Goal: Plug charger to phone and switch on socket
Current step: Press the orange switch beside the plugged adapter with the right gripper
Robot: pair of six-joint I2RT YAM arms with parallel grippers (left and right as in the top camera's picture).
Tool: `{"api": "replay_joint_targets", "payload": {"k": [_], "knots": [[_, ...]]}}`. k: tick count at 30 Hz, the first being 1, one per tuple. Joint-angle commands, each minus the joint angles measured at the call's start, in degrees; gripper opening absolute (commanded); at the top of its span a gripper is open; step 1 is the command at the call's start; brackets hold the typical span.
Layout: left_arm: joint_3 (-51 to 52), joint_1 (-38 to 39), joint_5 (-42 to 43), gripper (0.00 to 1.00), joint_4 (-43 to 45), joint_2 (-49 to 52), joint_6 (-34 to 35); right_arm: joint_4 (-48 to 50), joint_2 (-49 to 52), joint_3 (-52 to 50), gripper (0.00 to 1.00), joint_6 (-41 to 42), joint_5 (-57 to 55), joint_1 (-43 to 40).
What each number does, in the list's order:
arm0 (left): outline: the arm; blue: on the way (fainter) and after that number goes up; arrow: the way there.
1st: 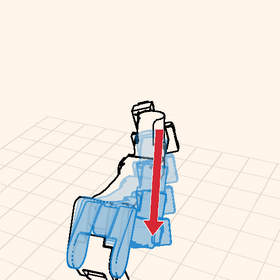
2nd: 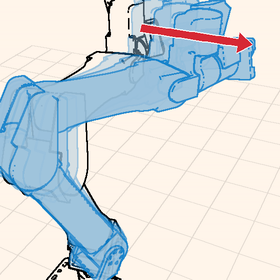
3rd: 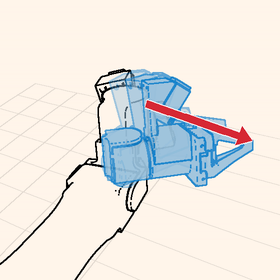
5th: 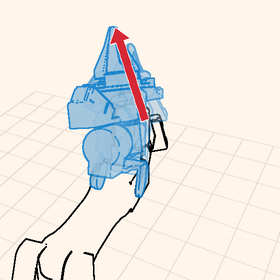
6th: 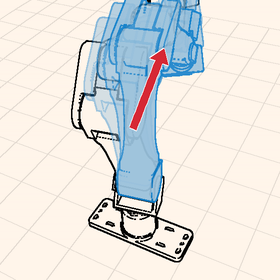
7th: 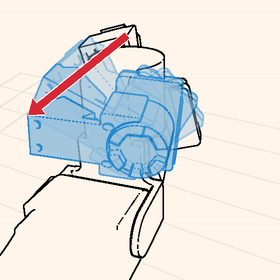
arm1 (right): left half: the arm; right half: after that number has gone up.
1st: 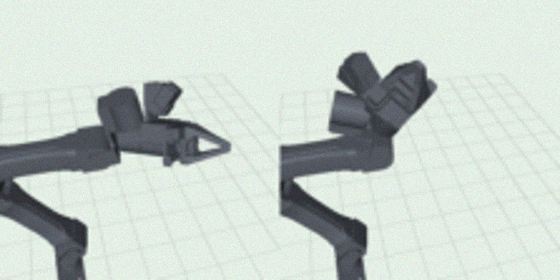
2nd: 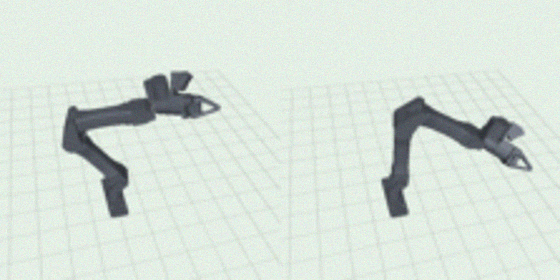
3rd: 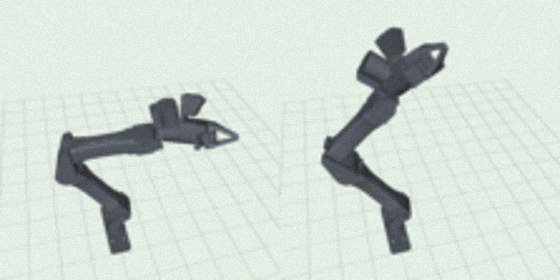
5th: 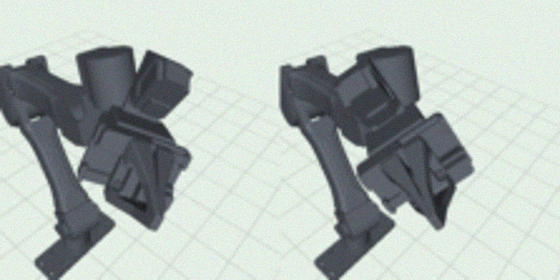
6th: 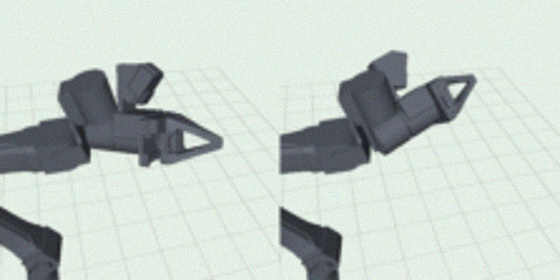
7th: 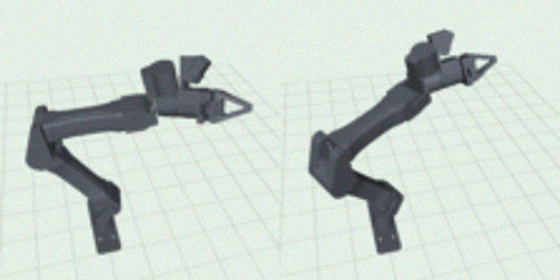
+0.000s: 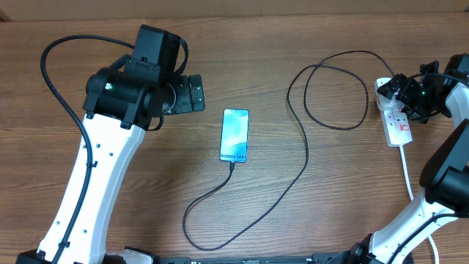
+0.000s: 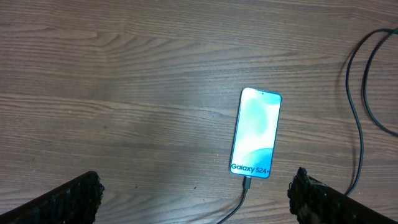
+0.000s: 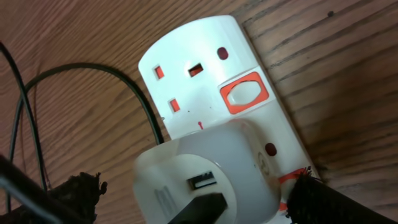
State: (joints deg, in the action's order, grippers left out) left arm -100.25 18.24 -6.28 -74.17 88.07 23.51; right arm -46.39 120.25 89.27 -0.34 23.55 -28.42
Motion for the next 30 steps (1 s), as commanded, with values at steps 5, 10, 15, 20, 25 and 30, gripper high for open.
{"api": "replay_joint_targets", "payload": {"k": [5,10,15,20,25,30], "knots": [[-1.16,-0.31,-0.74,0.99,-0.11,-0.22,-1.25,-1.46,0.44,0.68,1.0,0.04,3.89,0.57],[-1.16,-0.33,-0.74,0.99,-0.11,-0.22,-1.25,-1.31,0.44,0.68,1.0,0.0,5.03,0.57],[-1.16,-0.33,-0.74,0.99,-0.11,-0.22,-1.25,-1.33,0.46,0.68,1.0,0.0,5.11,0.57],[-1.16,-0.33,-0.74,1.0,-0.11,-0.22,-1.25,-1.6,0.83,0.68,1.0,0.02,6.03,0.57],[-1.16,-0.33,-0.74,1.0,-0.11,-0.22,-1.25,-2.08,2.05,0.7,1.0,0.04,7.17,0.57],[-1.16,-0.33,-0.74,1.0,-0.11,-0.22,-1.25,-3.5,2.25,0.7,1.0,0.04,7.63,0.57]]}}
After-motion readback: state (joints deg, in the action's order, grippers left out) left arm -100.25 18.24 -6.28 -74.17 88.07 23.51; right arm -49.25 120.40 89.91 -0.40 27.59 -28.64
